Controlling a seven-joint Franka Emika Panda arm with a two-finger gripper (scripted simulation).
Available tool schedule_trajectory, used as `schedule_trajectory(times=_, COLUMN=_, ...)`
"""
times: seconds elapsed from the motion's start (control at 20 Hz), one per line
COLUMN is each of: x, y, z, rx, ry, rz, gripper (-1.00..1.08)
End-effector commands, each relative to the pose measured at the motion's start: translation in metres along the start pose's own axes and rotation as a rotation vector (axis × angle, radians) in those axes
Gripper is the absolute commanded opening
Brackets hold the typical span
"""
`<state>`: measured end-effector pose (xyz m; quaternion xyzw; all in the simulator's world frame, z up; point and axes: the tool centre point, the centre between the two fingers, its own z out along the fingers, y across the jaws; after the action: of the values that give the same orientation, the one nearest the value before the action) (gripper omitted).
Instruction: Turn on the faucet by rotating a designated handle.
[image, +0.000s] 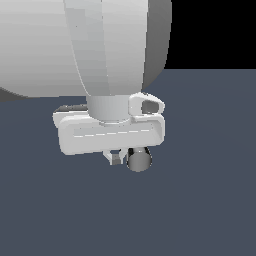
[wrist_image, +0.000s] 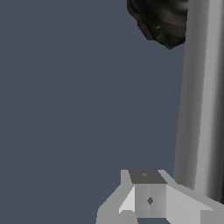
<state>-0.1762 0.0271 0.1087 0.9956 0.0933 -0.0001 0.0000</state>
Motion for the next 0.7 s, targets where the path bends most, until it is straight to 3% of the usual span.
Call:
schedule_trajectory(times=0.0, x=0.001, y=0.008, z=0.000, rx=0.000, ry=0.000, rz=0.001, gripper=-1.00)
schedule_trajectory(times=0.65, x=0.005, y=0.067, z=0.000, rx=0.000, ry=0.000, rz=0.001, gripper=-1.00)
